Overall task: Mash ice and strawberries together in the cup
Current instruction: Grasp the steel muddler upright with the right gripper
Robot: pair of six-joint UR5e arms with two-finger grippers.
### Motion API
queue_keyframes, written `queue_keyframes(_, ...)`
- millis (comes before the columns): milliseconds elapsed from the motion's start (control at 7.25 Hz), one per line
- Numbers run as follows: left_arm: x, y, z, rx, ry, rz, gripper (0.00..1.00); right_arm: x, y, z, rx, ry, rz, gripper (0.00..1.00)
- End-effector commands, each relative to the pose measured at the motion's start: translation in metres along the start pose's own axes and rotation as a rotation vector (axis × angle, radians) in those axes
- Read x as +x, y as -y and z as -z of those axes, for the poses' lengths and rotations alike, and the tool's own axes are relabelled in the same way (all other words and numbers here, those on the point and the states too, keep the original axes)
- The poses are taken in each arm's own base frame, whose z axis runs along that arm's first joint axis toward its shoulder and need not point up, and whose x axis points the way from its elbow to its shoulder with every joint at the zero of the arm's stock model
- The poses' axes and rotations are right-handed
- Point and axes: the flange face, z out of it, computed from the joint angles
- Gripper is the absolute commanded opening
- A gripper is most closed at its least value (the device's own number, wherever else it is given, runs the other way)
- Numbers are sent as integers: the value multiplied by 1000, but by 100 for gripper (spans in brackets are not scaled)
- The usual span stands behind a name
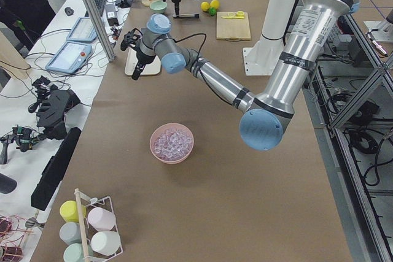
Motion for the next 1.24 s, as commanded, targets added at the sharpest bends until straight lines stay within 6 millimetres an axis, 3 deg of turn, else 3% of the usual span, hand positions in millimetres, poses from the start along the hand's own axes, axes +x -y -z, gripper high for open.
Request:
queue_keyframes(0,3,-1,0,-1,-5,-4,98,5,-2,-5,10,4,9,92)
queue_keyframes(276,4,-1,1,0,-8,-6,98,8,-3,-8,6,1,1,88)
queue_keyframes(414,5,-1,2,-9,-19,-5,98,7,-4,-8,4,2,-2,46)
queue_keyframes(552,5,-2,2,-10,-20,-5,98,7,-4,-8,4,2,-2,11)
queue_keyframes(690,5,-2,1,-11,-19,-6,98,8,-5,-9,4,2,2,0)
queue_keyframes(966,5,-2,1,-11,-19,-6,98,-2,-5,-6,8,9,20,0)
queue_keyframes(1104,5,-1,2,-10,-21,-6,98,-6,1,17,41,26,17,0)
